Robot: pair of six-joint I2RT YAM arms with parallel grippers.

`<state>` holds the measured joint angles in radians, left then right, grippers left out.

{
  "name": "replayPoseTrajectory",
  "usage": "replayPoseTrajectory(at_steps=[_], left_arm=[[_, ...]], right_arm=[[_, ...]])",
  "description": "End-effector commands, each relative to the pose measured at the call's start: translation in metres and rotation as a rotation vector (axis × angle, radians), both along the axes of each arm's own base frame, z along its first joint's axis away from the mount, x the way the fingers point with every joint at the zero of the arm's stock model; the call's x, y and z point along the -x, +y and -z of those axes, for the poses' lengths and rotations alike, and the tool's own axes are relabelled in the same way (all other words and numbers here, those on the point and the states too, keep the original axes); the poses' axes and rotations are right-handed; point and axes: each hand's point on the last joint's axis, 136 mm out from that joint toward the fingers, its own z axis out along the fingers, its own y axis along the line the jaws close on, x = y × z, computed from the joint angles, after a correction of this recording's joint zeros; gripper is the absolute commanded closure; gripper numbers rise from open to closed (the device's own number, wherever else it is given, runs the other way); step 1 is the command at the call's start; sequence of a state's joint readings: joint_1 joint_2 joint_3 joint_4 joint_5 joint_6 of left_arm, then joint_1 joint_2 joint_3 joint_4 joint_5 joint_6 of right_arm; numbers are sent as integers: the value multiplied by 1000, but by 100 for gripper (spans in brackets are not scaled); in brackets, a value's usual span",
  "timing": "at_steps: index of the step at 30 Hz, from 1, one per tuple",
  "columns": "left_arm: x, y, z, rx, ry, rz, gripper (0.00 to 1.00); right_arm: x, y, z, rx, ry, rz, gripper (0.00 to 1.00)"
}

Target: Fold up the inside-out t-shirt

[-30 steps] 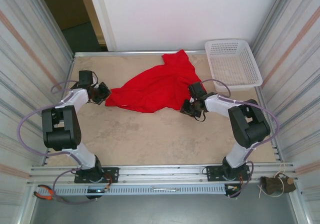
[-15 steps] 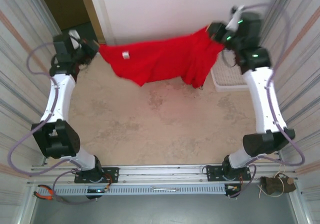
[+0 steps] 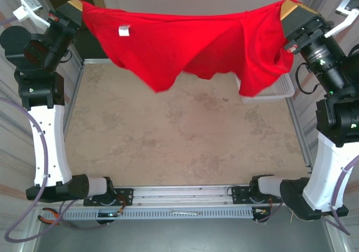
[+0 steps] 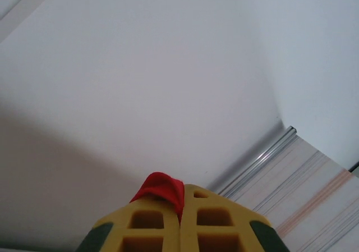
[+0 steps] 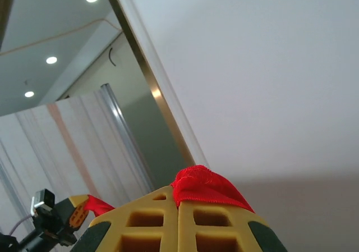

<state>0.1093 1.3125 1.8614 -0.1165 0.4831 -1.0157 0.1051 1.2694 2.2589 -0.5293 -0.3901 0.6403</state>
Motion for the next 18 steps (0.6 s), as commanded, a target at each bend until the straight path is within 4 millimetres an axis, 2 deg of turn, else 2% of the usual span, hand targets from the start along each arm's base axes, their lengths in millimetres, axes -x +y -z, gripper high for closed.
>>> replayPoseTrajectory(at_steps=[1,5,9,12,15,16,18], left_arm=[[-16,4,15,0,61,-13,100],[-55,5,66,-9,198,6,100],[-98,10,125,-25,333,4,100],[-129,17,159,-49,404,-6,100],[-158,24,175,-50,426,-14,100],[-165,25,173,-52,421,-13,100],[-173,26,163,-54,408,-10,100]], right_arm=[[-47,7,37,0,142,-23,100],[-98,14,79,13,271,-36,100],[-157,24,134,14,416,-67,100],[-198,35,169,13,501,-110,100],[-236,50,190,-4,552,-188,100],[-245,56,193,-9,564,-217,100],[-256,70,185,-3,553,-265,100]])
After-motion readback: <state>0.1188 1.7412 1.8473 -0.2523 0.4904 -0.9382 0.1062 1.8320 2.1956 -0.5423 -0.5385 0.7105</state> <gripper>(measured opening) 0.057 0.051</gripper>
